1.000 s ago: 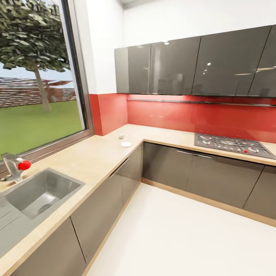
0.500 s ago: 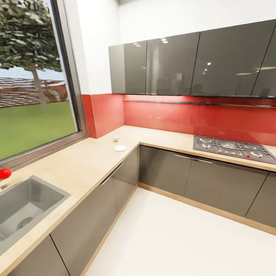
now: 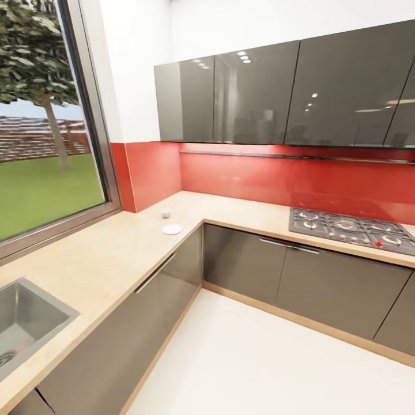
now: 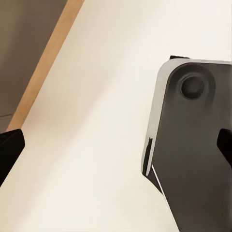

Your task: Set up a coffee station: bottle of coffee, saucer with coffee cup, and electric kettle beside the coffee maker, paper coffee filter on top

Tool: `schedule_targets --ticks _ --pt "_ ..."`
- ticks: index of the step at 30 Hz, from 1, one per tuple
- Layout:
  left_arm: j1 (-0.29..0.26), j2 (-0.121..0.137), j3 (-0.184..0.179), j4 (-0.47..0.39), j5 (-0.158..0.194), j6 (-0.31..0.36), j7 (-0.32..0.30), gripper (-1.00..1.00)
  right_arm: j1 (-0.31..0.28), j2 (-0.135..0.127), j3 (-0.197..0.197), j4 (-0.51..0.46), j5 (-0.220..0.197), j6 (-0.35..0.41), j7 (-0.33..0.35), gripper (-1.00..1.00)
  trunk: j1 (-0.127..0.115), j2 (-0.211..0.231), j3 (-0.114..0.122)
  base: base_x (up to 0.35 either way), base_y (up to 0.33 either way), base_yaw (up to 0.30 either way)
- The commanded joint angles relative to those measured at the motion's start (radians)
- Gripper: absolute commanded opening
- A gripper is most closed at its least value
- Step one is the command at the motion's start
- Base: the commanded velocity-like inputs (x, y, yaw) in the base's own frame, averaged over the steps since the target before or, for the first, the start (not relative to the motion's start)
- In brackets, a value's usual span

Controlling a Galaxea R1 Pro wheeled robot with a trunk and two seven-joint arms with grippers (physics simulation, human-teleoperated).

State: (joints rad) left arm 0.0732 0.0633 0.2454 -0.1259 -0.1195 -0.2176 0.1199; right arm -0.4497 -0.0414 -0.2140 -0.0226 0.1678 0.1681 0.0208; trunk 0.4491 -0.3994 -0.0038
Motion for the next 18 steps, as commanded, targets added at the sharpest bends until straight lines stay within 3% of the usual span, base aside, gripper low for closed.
schedule_targets --ticks 1,18 --pt "0.0 0.0 0.006 -0.001 -0.011 -0.002 0.003 1.0 0.0 0.0 -0.008 -0.002 0.01 0.006 0.002 1.0 0.001 -0.001 0.0 0.283 -0.151 0.0" --pt "0.0 0.0 0.008 -0.001 -0.011 -0.002 0.003 1.0 0.0 0.001 -0.01 -0.004 0.007 0.007 0.003 1.0 0.001 -0.001 0.0 0.283 -0.164 0.0"
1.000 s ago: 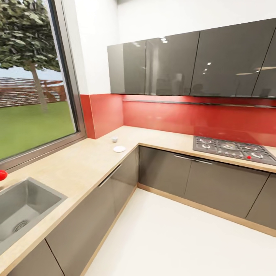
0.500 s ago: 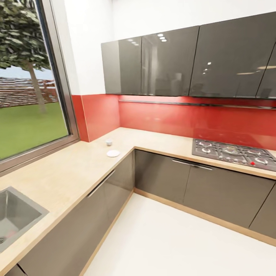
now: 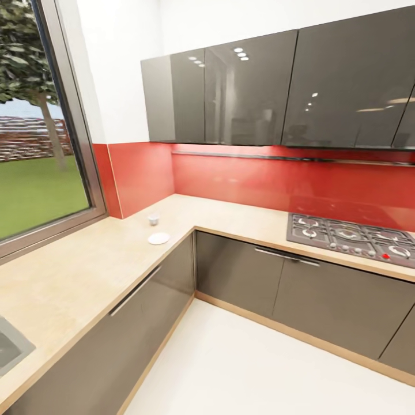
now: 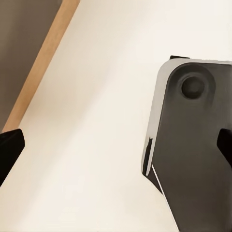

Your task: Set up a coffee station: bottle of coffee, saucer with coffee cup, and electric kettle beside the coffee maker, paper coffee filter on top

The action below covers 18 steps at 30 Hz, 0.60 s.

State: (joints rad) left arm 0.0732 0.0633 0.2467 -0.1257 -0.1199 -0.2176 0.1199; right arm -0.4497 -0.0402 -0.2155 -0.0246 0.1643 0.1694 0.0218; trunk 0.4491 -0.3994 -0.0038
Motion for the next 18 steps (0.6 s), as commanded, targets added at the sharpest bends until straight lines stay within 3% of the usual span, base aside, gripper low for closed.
schedule_targets --ticks 1,18 --pt "0.0 0.0 0.006 -0.001 -0.011 -0.002 0.003 1.0 0.0 0.0 -0.008 -0.002 0.011 0.006 0.002 1.0 0.001 -0.001 0.0 0.281 -0.167 0.0" --pt "0.0 0.001 0.007 -0.001 -0.01 -0.002 0.003 1.0 0.0 -0.001 -0.009 -0.003 0.011 0.005 0.003 1.0 0.001 -0.001 0.0 0.28 -0.168 0.0"
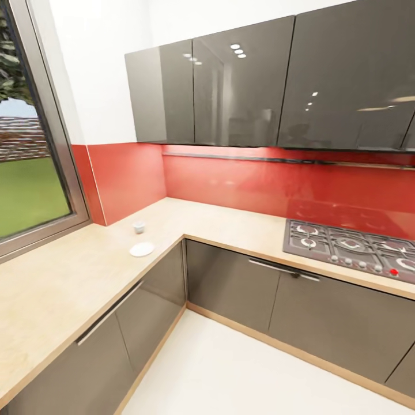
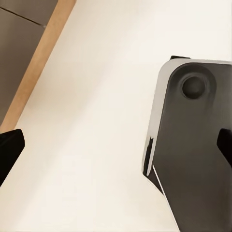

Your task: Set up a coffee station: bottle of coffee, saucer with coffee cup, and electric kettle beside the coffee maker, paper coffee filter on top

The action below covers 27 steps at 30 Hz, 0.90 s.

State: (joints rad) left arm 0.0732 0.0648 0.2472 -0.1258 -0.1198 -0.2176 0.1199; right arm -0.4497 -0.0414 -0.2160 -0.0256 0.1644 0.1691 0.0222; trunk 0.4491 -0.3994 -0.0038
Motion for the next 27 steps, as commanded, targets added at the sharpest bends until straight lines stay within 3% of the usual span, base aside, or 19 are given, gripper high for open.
schedule_targets --ticks 1,23,27 --pt "0.0 0.0 0.007 -0.001 -0.011 -0.002 0.003 1.0 0.0 0.0 -0.008 -0.002 0.01 0.006 0.002 1.0 0.001 -0.001 0.0 0.28 -0.168 0.0" --pt "0.0 0.0 0.007 -0.001 -0.011 -0.003 0.003 1.0 0.0 0.001 -0.008 -0.002 0.01 0.006 0.002 1.0 0.001 -0.001 0.0 0.247 -0.186 0.0" --pt "0.0 0.0 0.007 -0.001 -0.011 -0.003 0.003 1.0 0.0 0.002 -0.008 -0.002 0.011 0.006 0.002 1.0 0.001 -0.001 0.0 0.183 -0.225 0.152"
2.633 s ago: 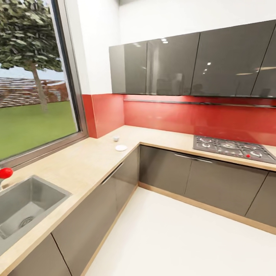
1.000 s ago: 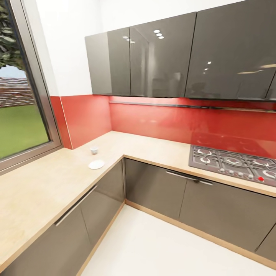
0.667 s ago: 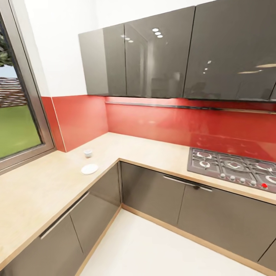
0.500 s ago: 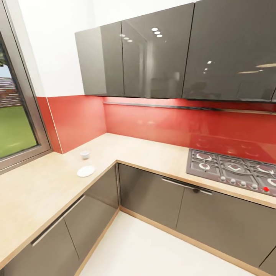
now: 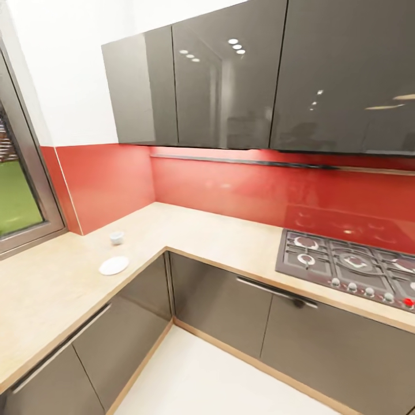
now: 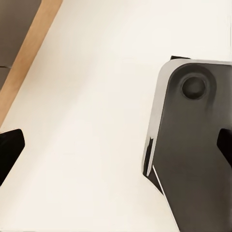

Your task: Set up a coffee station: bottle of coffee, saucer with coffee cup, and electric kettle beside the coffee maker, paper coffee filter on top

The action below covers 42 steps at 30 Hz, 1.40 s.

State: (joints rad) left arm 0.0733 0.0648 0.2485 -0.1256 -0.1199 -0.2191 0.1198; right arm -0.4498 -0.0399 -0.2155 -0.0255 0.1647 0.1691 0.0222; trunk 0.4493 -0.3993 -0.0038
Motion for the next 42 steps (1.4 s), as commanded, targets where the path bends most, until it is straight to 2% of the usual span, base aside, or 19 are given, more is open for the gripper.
schedule_targets --ticks 1,10,24,42 --pt "0.0 0.0 0.006 -0.001 -0.011 -0.002 0.003 1.0 0.0 0.0 -0.008 -0.002 0.011 0.006 0.002 1.0 0.001 -0.001 0.0 0.181 -0.226 0.235" --pt "0.0 -0.002 0.003 -0.001 -0.012 -0.002 0.003 1.0 0.0 0.0 -0.008 -0.002 0.012 0.006 0.002 1.0 0.001 -0.001 0.0 0.17 -0.227 0.257" --pt "0.0 -0.002 0.003 -0.002 -0.011 -0.002 0.003 1.0 0.0 0.0 -0.008 -0.002 0.012 0.006 0.002 1.0 0.001 -0.001 0.004 0.016 -0.224 0.261" --pt "0.0 -0.002 0.006 -0.001 -0.009 -0.002 0.003 1.0 0.0 0.0 -0.008 -0.002 0.012 0.006 0.002 1.0 0.001 -0.001 0.011 0.0 -0.015 0.261"
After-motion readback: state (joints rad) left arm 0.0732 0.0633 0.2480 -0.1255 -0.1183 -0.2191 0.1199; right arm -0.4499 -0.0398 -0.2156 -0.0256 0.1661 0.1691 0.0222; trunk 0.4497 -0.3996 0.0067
